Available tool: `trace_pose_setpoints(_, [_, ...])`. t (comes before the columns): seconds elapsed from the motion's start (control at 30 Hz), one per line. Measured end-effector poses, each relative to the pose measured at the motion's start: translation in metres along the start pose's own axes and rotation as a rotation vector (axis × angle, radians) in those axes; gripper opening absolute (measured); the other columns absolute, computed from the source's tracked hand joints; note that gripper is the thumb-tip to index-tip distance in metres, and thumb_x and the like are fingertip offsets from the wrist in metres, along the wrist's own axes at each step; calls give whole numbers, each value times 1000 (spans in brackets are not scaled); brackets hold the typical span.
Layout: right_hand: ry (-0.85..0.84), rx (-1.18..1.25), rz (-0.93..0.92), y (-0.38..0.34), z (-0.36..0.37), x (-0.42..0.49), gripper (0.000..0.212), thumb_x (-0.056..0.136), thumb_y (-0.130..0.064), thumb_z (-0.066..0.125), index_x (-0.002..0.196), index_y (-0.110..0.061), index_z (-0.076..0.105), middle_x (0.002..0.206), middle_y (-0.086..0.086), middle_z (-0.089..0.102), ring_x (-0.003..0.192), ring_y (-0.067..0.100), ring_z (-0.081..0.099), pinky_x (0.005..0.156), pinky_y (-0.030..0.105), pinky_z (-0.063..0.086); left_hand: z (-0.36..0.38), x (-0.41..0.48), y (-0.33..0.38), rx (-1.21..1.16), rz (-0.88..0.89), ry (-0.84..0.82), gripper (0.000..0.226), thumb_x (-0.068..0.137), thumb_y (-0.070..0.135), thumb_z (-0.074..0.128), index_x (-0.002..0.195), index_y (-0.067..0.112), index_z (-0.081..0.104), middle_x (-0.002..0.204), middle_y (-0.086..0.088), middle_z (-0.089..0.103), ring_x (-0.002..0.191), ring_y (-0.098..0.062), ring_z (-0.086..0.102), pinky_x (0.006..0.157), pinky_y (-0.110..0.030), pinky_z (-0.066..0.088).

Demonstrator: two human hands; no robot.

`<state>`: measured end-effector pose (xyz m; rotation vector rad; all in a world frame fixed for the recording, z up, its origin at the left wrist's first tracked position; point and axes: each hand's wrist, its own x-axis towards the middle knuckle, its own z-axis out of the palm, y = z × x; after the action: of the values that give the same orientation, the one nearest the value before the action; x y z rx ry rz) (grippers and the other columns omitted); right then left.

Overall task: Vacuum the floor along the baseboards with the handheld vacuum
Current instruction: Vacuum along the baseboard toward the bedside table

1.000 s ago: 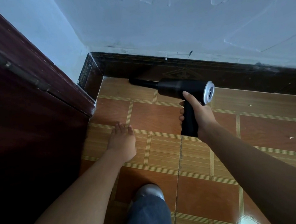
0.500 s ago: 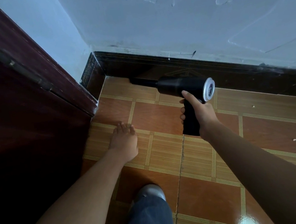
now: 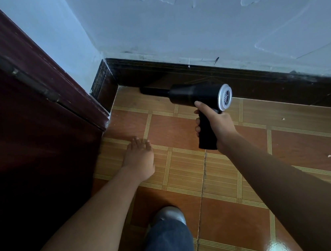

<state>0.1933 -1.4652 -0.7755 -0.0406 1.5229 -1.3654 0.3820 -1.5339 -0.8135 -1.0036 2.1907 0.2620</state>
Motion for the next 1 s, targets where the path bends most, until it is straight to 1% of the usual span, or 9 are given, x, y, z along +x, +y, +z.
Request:
trace_pose_setpoints(0.17, [29,18,11,-1,-13,-6,30,79,-30,73,89,-4,61,61,5,55,47,16,51,48,27,46,1,1,3,4,-13,1,70,99,31,40,150,-1,4,153,-34,5,145,-41,9,120,-43,12])
trace_pose_setpoints(0.3, [47,17,2,-2,-26,-10,30,78,-31,74,86,-6,60,61,7,55,48,17,52,50,29,46,4,2,8,-14,-48,10,73,99,37,39,150,-2,5,153,-33,5,145,-40,8,120,-43,11])
trace_pose_setpoints(0.43, [57,34,-5,-2,-36,-16,26,79,-28,72,83,-7,59,60,6,56,48,17,51,48,28,46,5,1,16,-30,-68,70,75,98,42,41,150,0,8,155,-29,7,146,-36,8,120,-42,11])
trace_pose_setpoints(0.6, [60,76,11,-3,-48,-24,22,81,-25,70,78,-8,56,58,4,55,46,16,50,47,25,45,2,-1,34,-44,49,106,75,98,38,44,151,2,4,157,-23,0,147,-33,0,121,-39,5])
trace_pose_setpoints(0.83, [75,89,39,-3,-63,-28,25,79,-28,72,81,-9,56,61,4,55,47,15,51,49,26,46,-5,2,54,-58,146,115,71,99,34,44,151,4,7,158,-20,-1,148,-30,0,120,-37,6])
trace_pose_setpoints(1.0, [111,111,34,-2,-75,-31,25,80,-29,72,76,-10,55,58,4,55,47,16,50,50,26,45,-6,2,65,-41,198,115,70,99,33,43,151,4,5,158,-20,-2,148,-29,-1,121,-37,3])
